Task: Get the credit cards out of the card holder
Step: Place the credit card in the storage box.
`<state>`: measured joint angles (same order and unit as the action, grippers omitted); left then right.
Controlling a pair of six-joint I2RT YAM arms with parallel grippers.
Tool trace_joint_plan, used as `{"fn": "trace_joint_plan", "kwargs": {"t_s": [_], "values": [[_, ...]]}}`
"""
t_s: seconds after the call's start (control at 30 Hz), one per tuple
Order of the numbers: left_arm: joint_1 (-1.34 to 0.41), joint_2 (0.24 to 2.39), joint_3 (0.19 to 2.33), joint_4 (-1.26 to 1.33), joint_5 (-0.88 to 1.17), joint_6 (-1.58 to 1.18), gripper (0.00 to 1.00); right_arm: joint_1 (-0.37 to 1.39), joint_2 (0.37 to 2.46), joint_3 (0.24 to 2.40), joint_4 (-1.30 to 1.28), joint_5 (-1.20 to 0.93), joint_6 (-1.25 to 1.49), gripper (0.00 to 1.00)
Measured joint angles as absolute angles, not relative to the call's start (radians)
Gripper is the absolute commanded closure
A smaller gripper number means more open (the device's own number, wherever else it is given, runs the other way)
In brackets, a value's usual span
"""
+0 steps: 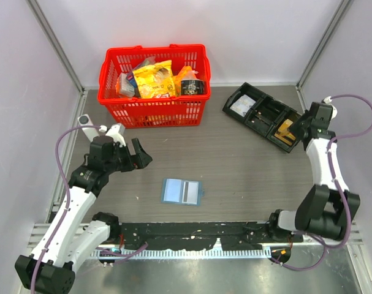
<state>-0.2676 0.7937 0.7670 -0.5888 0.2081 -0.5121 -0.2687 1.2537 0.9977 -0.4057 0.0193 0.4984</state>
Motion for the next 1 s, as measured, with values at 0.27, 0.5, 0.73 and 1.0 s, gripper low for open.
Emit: {"fn": "trace_joint_plan", "kwargs": {"t_s": [0.27, 0.5, 0.73, 1.0], "values": [[-0.276, 0.795, 0.767, -0.612, 0.179, -0.486, 0.09, -0.402, 1.531, 1.198, -0.378, -0.086, 0.498, 0.99], [-0.287, 0.795, 0.767, -0.641, 0.124, -0.462, 0.09, -0.421, 1.737, 1.352, -0.368, -0.153, 0.492, 0.99], [-0.287, 0.804, 0.768, -0.649, 0.099, -0.458, 0.09, -0.421, 1.856, 1.422, -0.375, -0.198, 0.482, 0.99], [-0.287, 0.808, 0.768, -0.655, 0.089, -0.458, 0.09, -0.429, 1.931, 1.442, -0.382, -0.211, 0.481, 0.89]]}}
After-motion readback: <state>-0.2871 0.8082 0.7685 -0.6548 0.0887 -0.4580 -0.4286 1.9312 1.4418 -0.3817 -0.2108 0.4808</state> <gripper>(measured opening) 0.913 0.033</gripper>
